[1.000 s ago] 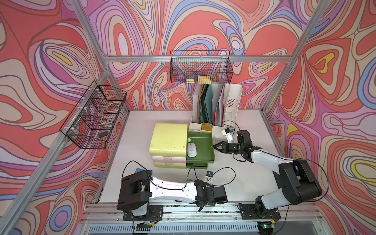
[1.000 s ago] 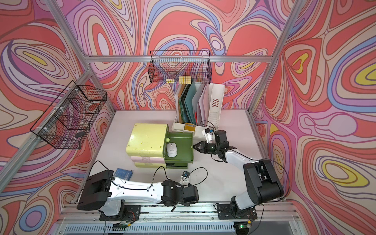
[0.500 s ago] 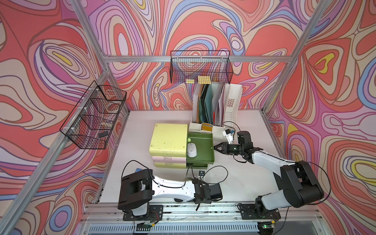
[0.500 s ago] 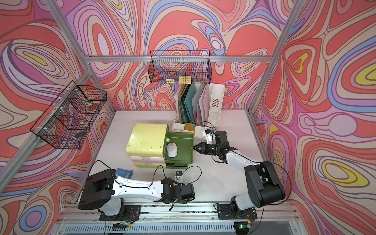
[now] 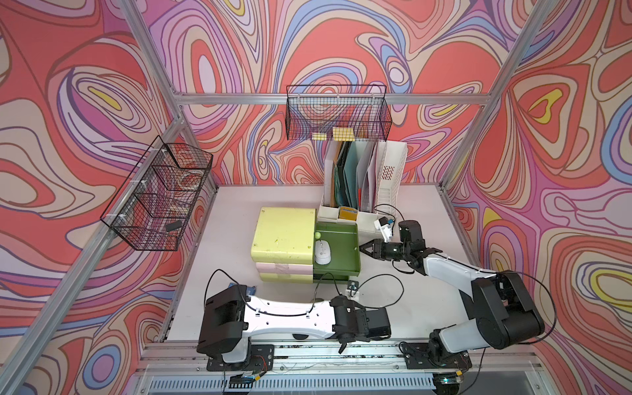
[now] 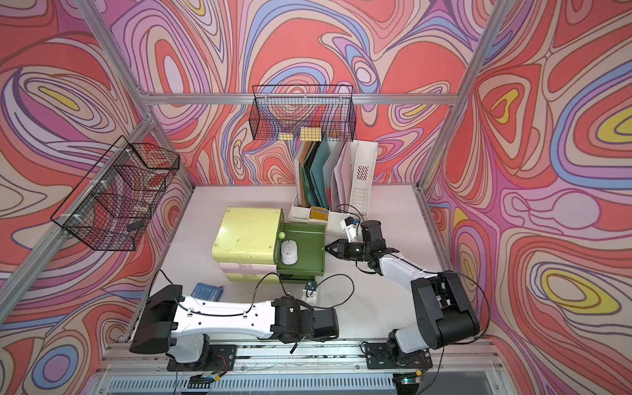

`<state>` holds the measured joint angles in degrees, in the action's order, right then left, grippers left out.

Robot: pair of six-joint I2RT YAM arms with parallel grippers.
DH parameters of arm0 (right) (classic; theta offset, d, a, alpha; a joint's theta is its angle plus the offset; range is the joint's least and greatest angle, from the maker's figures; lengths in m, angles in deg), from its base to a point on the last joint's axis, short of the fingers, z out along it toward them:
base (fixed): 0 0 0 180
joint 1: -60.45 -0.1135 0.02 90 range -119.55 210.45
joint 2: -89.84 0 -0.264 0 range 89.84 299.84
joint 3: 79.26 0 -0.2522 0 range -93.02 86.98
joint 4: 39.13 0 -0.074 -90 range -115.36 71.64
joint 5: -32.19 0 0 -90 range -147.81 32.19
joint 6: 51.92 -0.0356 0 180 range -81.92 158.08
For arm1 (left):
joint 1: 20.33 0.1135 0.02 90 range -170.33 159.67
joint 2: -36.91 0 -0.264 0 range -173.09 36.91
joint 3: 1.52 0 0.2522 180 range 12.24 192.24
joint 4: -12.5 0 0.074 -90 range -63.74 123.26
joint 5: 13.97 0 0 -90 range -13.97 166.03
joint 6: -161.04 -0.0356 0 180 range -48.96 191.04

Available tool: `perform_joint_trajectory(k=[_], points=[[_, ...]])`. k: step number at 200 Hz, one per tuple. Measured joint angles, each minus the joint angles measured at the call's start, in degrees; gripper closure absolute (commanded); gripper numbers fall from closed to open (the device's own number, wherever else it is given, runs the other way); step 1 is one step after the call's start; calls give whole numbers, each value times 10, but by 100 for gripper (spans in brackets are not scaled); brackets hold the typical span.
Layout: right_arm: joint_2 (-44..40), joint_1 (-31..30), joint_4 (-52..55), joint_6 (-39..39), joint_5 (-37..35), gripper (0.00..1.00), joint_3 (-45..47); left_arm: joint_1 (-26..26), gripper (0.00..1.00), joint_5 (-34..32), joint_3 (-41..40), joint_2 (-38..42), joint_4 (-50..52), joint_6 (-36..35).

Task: Take the mice out of the drawer
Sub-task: Place the mouse at the center of the board, then pick up the mouse from the drawer.

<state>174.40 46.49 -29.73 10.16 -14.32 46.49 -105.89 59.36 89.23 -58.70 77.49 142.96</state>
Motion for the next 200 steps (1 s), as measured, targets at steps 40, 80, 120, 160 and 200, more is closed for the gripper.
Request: perform_joint_trajectory(k=[40,80,120,160,200], points=[[0,0,-3,-1,0,71,1,7,15,-42,66,53,30,-96],[0,0,-12,-2,0,71,5,123,16,-58,79,65,18,-202],[0,0,-20,-4,3,71,8,233,20,-64,160,9,17,-270],[0,0,-31,-9,7,70,14,286,19,-65,217,-68,34,-264],[0,0,-43,-15,10,70,20,286,23,-60,257,-121,84,-202]])
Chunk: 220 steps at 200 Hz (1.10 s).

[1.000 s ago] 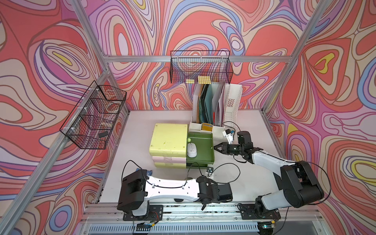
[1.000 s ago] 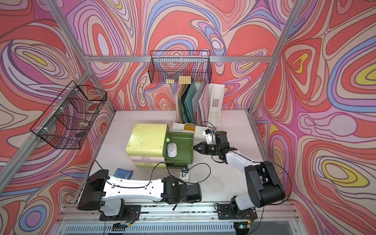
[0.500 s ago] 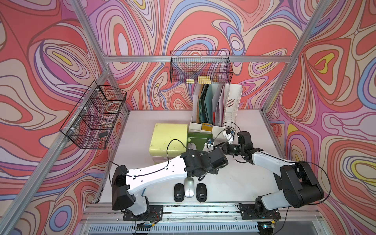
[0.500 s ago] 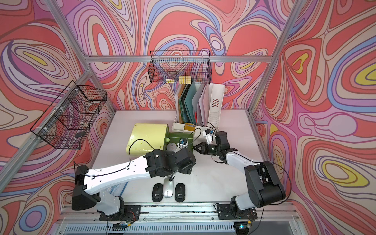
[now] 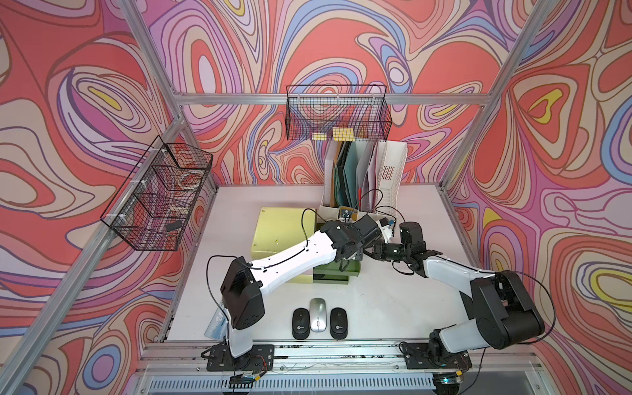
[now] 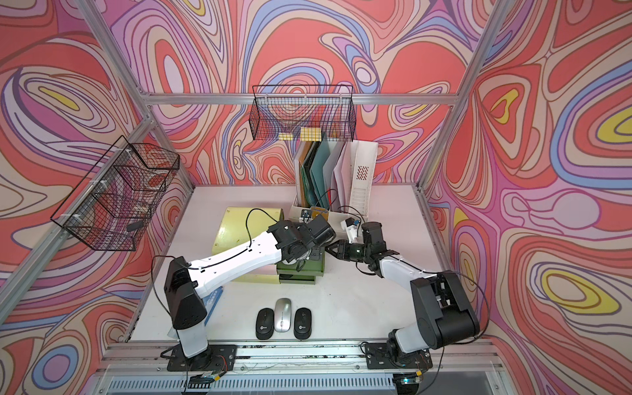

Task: Take the mice out of the drawer
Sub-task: Pick up the mouse from the drawer.

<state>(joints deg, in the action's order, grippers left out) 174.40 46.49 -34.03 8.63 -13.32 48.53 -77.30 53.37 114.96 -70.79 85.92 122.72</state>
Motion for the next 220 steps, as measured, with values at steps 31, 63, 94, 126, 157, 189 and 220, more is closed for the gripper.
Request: perform_joint_trajectory(k=[31,63,94,126,157,189,220], points=[[0,0,-6,-3,2,70,2,0,23,-15,74,-44,76,61],[0,0,-8,-5,5,70,2,0,23,-40,129,-103,165,115],[0,0,-8,-7,5,71,3,3,22,-53,138,-152,227,155],[0,0,-11,-7,5,70,5,10,21,-68,138,-167,269,197],[0,0,-11,-7,6,70,6,22,21,-63,101,-156,252,209],[0,0,-12,-7,9,71,6,40,21,-47,50,-151,215,203],[0,0,-12,-7,10,71,6,56,21,-40,20,-126,168,181]])
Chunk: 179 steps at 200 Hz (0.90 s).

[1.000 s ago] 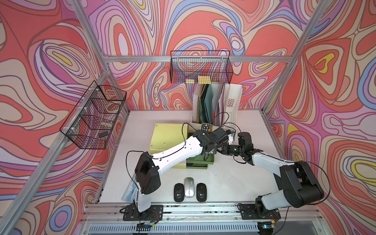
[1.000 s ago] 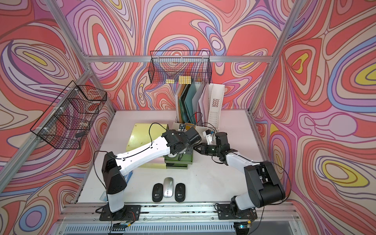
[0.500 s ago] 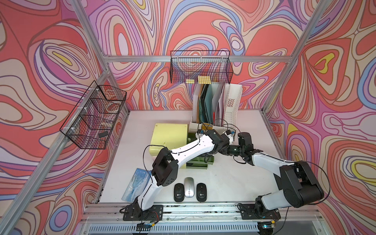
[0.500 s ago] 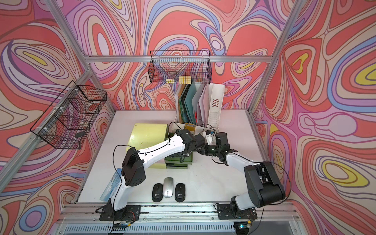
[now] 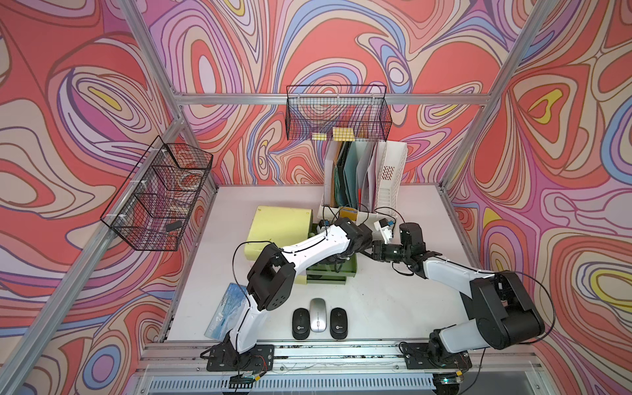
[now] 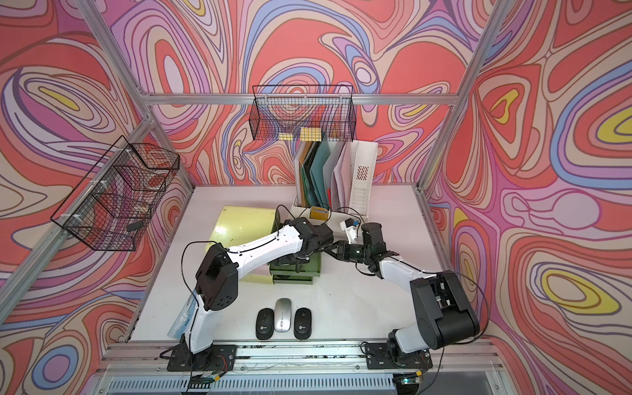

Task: Take the mice out of the drawer
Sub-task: Pick up the mouse from the drawer.

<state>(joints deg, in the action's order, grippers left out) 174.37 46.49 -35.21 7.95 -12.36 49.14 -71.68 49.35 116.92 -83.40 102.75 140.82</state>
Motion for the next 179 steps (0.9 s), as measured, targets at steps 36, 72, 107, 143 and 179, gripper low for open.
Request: perform_joint_trajectory(k=[36,72,107,143,179], points=[[0,0,0,0,0,70,0,8,27,15,-51,33,-87,-56],[0,0,0,0,0,70,0,9,57,38,-82,50,-163,-102],[0,0,0,0,0,70,0,8,78,48,-83,55,-187,-127],[0,0,0,0,0,71,0,1,79,37,-77,55,-173,-135],[0,0,0,0,0,71,0,-26,78,5,-30,56,-117,-145]])
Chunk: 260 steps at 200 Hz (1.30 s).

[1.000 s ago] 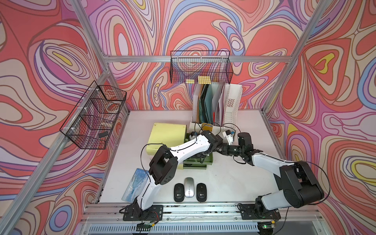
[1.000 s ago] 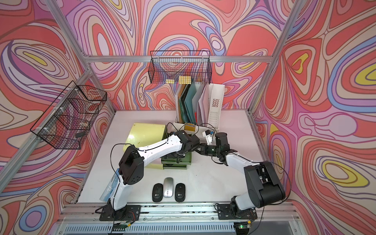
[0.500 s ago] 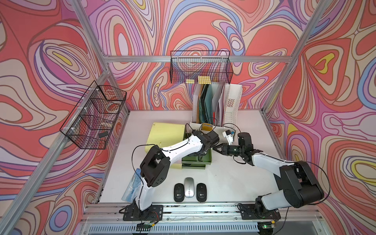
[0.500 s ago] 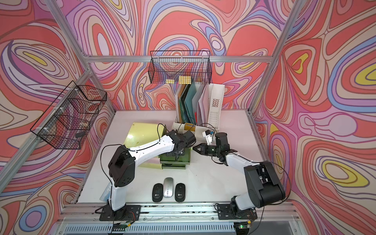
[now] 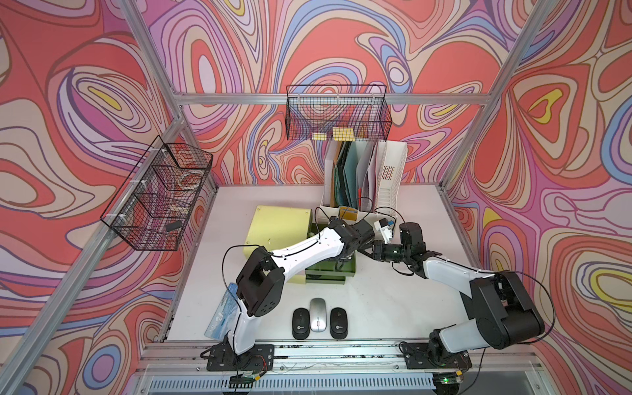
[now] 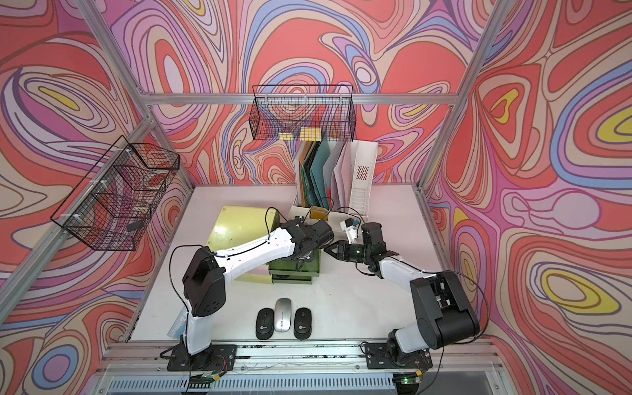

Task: Take the mice out of the drawer
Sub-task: Pick up the mouse from the drawer, then place the mouse at the center of the board.

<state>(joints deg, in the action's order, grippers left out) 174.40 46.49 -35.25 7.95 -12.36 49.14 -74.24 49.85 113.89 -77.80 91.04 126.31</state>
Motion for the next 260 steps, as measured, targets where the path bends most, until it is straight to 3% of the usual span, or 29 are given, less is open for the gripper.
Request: perform_joint_trajectory(k=[45,94,126,198,260], points=[[9,0,-4,0,0,70,0,-70,78,-14,-10,67,31,7],[26,0,-4,1,-1,70,0,-246,78,-26,-112,161,84,96],[30,0,1,5,-4,70,-2,-306,78,18,-183,161,58,112],[30,0,7,8,-7,70,-5,-316,77,176,-222,108,-142,71],[24,0,9,9,-7,70,-5,-265,80,264,-283,78,-236,94]])
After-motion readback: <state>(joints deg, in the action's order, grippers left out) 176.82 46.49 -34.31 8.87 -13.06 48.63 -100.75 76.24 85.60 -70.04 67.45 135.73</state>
